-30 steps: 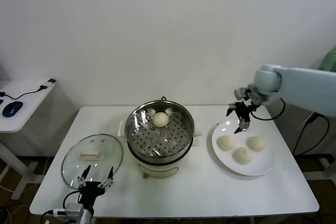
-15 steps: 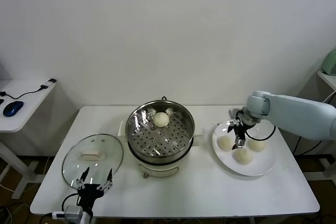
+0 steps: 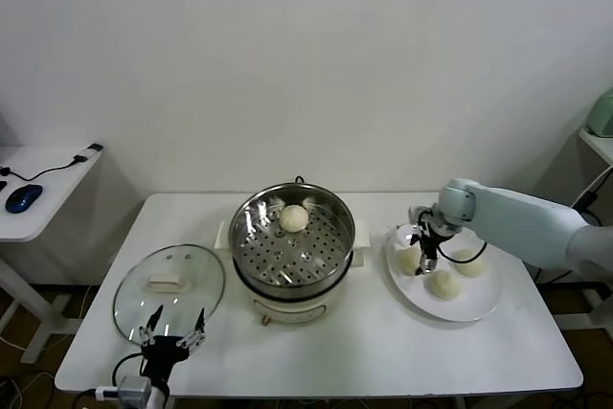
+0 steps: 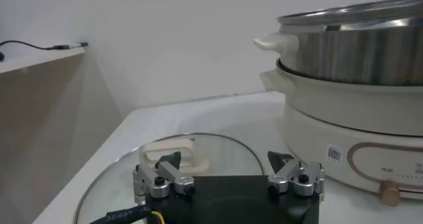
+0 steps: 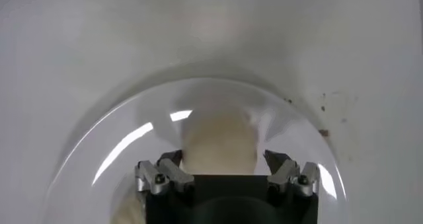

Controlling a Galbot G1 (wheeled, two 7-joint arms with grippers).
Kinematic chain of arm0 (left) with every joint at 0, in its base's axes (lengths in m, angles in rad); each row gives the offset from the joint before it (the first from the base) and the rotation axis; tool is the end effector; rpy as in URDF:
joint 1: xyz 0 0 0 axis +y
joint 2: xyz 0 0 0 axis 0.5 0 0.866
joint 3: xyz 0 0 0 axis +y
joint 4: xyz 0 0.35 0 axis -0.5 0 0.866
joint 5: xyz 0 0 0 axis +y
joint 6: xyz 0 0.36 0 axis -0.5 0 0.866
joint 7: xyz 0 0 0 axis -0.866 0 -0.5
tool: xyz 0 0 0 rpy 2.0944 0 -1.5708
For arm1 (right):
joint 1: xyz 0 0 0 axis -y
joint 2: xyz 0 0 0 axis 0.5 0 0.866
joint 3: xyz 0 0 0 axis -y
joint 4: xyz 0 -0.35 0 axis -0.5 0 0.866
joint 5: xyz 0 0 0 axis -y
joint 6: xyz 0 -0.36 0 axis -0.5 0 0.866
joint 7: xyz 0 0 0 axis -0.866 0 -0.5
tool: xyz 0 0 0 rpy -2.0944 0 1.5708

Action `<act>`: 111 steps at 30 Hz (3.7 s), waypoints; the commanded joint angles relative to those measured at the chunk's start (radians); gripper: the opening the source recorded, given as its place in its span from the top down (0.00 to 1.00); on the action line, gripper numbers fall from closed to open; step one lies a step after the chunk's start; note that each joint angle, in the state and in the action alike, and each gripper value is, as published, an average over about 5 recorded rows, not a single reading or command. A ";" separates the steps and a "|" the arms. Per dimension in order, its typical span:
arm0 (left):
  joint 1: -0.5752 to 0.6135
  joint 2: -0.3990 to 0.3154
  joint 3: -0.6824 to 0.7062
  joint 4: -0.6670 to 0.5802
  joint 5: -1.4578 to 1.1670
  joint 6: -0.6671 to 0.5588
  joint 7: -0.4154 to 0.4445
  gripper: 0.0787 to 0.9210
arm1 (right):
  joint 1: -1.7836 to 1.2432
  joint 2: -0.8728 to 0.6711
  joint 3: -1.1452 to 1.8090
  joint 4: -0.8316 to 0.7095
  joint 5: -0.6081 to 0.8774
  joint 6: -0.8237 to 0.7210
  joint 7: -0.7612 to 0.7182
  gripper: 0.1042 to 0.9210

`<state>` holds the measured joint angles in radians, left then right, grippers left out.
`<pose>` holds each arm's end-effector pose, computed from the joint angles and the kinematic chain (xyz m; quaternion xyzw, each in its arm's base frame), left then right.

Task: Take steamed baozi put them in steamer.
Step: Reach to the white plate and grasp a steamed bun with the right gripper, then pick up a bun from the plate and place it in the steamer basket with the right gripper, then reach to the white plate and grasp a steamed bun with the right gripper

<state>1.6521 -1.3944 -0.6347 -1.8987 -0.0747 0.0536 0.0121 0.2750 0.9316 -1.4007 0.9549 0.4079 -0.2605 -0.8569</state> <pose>0.1513 0.0783 -0.3767 0.0106 -0.9851 -0.0652 0.1589 0.5684 -0.1116 -0.2492 0.4744 -0.5703 0.4941 0.4533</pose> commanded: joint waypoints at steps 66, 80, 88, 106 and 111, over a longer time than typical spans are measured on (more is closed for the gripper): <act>-0.006 -0.001 0.032 -0.048 0.007 0.023 -0.004 0.12 | 0.288 0.579 -0.161 0.149 0.556 -0.306 0.239 0.25; 0.007 -0.003 0.035 -0.054 0.014 0.014 -0.009 0.12 | 0.547 0.416 -0.206 0.257 0.574 -0.077 0.002 0.12; 0.020 -0.007 0.038 -0.067 0.025 0.013 -0.008 0.12 | 0.802 0.023 -0.426 0.410 0.488 0.070 -0.230 0.12; 0.032 -0.010 0.025 -0.066 0.031 0.012 -0.009 0.12 | 0.344 -0.344 -0.314 0.392 0.021 0.040 -0.142 0.12; 0.036 -0.012 0.019 -0.063 0.031 0.013 -0.010 0.12 | 0.176 -0.327 -0.159 0.354 -0.038 0.005 -0.113 0.12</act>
<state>1.6881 -1.4047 -0.6150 -1.9641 -0.0446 0.0659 0.0021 0.6812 0.6962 -1.7098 1.3296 0.4985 -0.2392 -0.9825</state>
